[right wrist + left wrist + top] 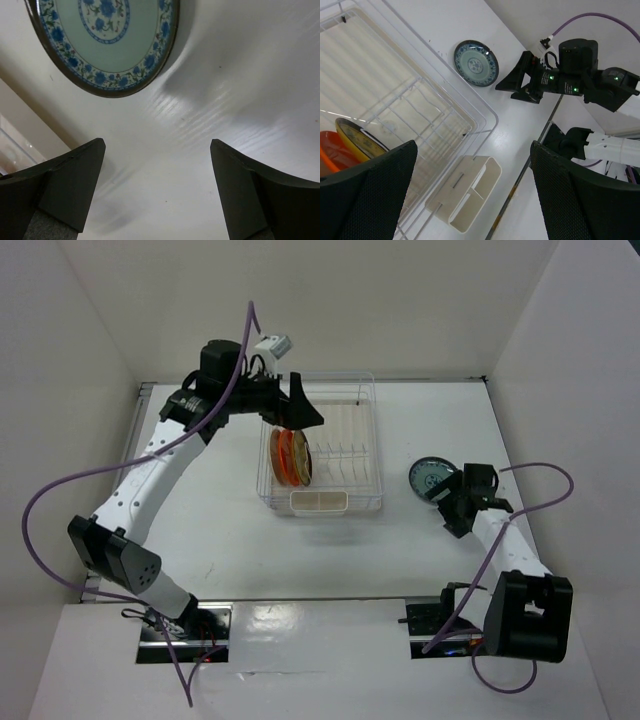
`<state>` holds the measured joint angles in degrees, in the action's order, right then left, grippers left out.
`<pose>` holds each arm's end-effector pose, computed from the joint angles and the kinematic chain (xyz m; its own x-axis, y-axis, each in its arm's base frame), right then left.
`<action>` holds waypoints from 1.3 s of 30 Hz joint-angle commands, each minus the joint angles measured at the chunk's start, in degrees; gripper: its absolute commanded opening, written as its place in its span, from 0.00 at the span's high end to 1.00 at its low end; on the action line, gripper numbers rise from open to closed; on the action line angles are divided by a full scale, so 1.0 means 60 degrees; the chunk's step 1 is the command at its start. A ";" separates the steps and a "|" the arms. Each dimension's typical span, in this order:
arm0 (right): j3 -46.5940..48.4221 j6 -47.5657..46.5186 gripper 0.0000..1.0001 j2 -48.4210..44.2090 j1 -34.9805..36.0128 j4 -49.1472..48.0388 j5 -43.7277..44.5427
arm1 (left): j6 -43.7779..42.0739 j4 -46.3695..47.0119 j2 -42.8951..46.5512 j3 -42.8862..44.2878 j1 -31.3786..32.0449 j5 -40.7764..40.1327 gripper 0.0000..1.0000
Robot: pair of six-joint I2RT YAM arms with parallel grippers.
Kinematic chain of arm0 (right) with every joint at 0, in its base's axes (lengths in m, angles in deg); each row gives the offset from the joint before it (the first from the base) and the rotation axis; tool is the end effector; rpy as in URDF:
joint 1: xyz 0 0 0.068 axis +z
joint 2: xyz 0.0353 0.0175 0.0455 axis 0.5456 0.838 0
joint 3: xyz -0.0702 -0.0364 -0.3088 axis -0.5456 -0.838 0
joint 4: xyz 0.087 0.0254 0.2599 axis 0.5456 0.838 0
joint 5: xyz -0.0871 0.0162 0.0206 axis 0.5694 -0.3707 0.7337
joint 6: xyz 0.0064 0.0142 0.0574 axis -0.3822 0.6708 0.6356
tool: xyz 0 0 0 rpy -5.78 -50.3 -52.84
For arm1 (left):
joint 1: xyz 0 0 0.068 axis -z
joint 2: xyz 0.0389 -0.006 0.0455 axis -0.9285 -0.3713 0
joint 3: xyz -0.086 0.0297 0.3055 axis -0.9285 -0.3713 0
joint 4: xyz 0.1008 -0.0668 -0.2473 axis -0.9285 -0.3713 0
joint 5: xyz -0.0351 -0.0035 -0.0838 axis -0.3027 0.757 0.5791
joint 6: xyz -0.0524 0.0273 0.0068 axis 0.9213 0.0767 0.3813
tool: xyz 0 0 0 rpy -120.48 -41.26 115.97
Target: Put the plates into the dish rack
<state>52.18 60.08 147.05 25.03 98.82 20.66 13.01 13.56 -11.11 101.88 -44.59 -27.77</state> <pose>0.2016 -0.0285 0.2149 -0.4645 0.8009 -0.3780 0.6966 0.5940 0.4025 0.3283 -0.1704 0.4881 -0.5844 -0.0487 -0.8100 0.6542 0.5622 -0.5059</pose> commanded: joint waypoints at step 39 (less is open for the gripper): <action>0.0968 0.0944 0.68 0.4086 -0.0492 -0.2617 0.1562 | 0.0300 -0.0106 0.0336 -0.0324 -0.0977 0.0882 0.01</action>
<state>56.50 65.39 168.27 22.24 79.45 28.61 13.27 12.35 -9.23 99.24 -50.36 -24.18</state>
